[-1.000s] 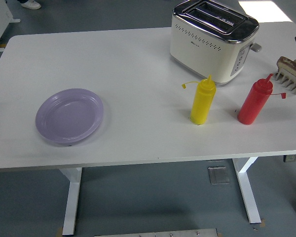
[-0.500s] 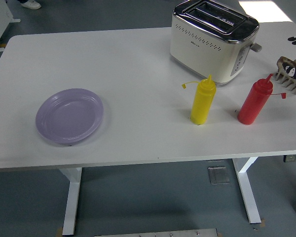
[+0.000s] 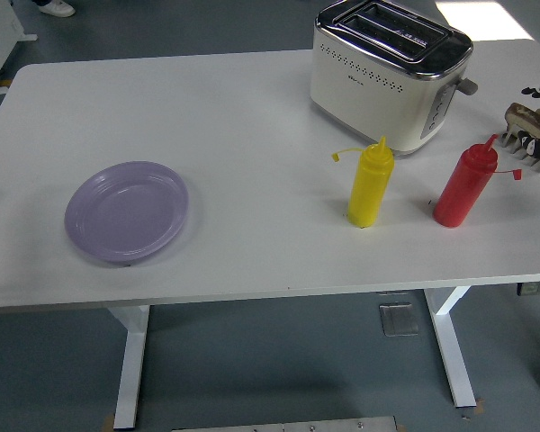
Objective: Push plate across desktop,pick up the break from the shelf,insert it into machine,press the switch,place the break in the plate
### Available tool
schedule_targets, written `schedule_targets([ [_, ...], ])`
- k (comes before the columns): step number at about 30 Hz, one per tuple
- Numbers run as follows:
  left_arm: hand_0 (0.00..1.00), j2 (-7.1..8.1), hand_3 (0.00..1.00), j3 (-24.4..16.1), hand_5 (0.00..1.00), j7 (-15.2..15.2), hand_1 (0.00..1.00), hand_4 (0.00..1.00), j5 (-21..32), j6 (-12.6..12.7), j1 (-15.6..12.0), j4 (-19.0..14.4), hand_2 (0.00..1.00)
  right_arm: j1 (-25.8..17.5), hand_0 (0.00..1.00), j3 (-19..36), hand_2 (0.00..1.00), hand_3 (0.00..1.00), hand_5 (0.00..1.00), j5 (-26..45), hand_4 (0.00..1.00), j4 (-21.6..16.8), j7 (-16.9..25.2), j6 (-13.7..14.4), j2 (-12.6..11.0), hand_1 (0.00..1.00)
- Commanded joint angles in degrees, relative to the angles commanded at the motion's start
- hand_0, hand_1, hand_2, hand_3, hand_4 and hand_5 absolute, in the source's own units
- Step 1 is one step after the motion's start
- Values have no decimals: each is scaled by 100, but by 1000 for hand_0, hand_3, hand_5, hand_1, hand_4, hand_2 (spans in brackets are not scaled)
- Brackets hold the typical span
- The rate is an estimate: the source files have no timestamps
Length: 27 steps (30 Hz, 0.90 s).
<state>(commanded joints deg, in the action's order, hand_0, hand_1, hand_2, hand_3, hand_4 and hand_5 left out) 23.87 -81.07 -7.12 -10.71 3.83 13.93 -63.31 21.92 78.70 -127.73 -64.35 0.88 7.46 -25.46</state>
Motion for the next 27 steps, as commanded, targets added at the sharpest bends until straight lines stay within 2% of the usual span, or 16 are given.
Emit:
schedule_targets([
  [8,856,-92,743,473,998,-57,779,808,69,2,174,236,727,187,700,-84,778,795,127,125,715,503,61,169,80,725],
  [10,856,-108,740,559,998,-72,779,808,84,4,206,264,726,236,664,-109,758,785,127,169,704,581,81,228,98,702],
  [14,856,-136,740,730,998,-104,779,808,125,8,269,290,726,320,664,-173,758,785,127,274,704,702,125,381,129,702],
  [15,856,-141,736,756,998,-107,778,807,131,8,278,293,724,331,621,-183,715,765,120,290,681,719,132,406,134,669],
  [16,856,-150,736,801,998,-110,778,807,141,7,291,299,724,348,621,-201,715,765,120,308,681,745,133,433,139,669],
  [26,855,-240,734,1173,998,-117,778,808,226,0,372,375,723,450,613,-328,709,756,121,354,674,1000,122,562,183,664],
  [27,853,-244,728,1185,998,-117,776,806,229,-1,376,377,723,455,593,-334,664,739,93,354,625,1010,121,571,186,648],
])
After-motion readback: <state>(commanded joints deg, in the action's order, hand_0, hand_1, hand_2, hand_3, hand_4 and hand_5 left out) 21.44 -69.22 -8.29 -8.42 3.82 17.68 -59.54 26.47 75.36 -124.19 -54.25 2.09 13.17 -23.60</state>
